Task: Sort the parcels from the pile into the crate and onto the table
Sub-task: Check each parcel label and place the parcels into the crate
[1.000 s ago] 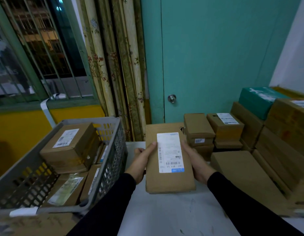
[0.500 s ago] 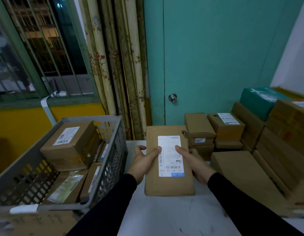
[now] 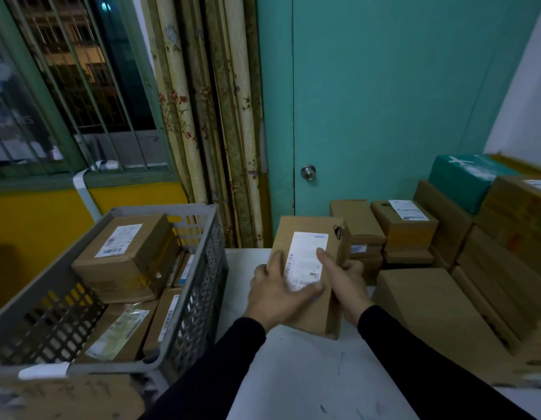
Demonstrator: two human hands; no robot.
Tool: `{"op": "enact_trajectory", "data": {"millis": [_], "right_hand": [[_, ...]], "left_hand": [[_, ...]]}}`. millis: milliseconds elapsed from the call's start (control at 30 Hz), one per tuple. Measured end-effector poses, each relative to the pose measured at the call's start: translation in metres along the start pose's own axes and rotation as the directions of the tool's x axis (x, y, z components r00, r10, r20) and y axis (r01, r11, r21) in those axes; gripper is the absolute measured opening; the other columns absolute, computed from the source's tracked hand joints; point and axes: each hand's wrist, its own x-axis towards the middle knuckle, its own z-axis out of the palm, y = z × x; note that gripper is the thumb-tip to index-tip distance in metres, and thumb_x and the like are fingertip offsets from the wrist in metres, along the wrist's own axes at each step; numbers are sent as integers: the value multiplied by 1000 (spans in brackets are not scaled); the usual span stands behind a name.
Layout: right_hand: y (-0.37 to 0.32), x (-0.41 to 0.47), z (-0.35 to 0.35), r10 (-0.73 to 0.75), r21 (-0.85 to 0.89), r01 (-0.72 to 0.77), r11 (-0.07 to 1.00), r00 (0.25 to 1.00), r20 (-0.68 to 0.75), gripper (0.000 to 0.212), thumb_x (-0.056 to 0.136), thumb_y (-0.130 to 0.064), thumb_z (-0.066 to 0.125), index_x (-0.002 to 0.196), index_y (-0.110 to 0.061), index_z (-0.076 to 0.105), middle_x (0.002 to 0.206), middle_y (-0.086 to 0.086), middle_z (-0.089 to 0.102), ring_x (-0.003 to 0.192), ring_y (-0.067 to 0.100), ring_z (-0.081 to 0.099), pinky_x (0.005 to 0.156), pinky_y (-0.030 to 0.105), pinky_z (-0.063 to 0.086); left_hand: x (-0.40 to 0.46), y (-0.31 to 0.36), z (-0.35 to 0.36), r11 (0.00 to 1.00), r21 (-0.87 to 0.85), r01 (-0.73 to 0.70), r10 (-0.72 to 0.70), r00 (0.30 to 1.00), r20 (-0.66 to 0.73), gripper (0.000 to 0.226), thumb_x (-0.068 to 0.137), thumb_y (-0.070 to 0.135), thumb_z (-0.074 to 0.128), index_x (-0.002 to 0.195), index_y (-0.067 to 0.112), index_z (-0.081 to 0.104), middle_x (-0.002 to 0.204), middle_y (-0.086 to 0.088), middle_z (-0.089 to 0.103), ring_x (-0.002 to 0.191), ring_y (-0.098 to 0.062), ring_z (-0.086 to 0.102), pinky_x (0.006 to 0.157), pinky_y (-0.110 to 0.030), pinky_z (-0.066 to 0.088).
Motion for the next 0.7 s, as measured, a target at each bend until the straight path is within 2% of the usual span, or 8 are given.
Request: {"op": "enact_trajectory", "data": {"millis": [133, 233, 300, 367, 433, 533, 633, 700], "right_hand": [[-9, 0, -1, -16, -70, 19, 997, 999, 45, 81, 70, -87, 59, 121, -25, 46, 122, 1, 58, 111, 24, 61, 98, 46, 52], [-11, 5, -11, -47, -55, 53, 997, 993, 106, 47, 93, -58, 62, 126, -26, 51, 127, 2, 61, 114, 23, 60, 102, 46, 50], [-11, 8, -20, -19, -30, 25, 999, 983, 181, 50, 91, -41, 72, 134, -24, 53, 134, 7, 62, 115, 25, 63, 100, 49, 54], [-13, 3, -21, 39, 8, -44, 999, 944, 328, 47, 92, -36, 73, 133, -22, 56, 130, 8, 67, 115, 26, 66, 100, 46, 54], [-12, -4, -19, 135, 1, -150, 989, 890, 435, 38, 93, -38, 69, 127, -23, 58, 124, 9, 70, 115, 28, 66, 102, 46, 52], [-8, -10, -12, 186, 43, -237, 971, 851, 491, 38, 94, -34, 67, 128, -21, 56, 122, 12, 72, 116, 30, 67, 102, 46, 52], [-11, -16, -5, 137, 95, -212, 973, 853, 503, 25, 98, -22, 62, 123, -19, 60, 115, 13, 75, 106, 28, 70, 94, 43, 55], [-14, -18, -4, 101, 94, -174, 980, 848, 521, 31, 97, -14, 62, 127, -18, 58, 118, 14, 73, 105, 28, 70, 91, 40, 56]], "left_hand": [[-3, 4, 2, 994, 62, 88, -95, 986, 134, 136, 48, 97, 55, 158, 40, -2, 162, -4, 2, 150, -35, 13, 122, -52, 24], [5, -7, -8, 956, -205, 212, -167, 962, 218, 141, 41, 98, 64, 158, 42, 9, 162, -3, 22, 144, -31, 33, 119, -47, 32], [3, -9, -14, 847, -457, 272, -150, 947, 285, 117, 55, 82, 78, 150, 39, 26, 145, 4, 48, 123, -21, 54, 109, -46, 43], [5, -12, -17, 741, -590, 321, -140, 933, 332, 100, 60, 71, 76, 144, 37, 34, 134, 4, 53, 118, -22, 55, 107, -48, 44], [6, -10, -18, 702, -622, 347, -134, 922, 363, 95, 62, 71, 71, 145, 35, 40, 130, 0, 55, 119, -25, 53, 106, -49, 45], [4, 0, -14, 692, -640, 335, -89, 919, 385, 64, 87, 55, 64, 143, 32, 43, 123, 0, 62, 108, -18, 59, 79, -34, 49], [7, -3, -6, 680, -669, 299, -47, 929, 368, 83, 76, 46, 83, 146, 34, 41, 126, -3, 67, 112, -22, 65, 77, -33, 55], [11, -8, -1, 664, -698, 269, -28, 941, 336, 89, 69, 37, 85, 146, 34, 41, 126, -5, 68, 114, -26, 66, 82, -36, 57]]}}
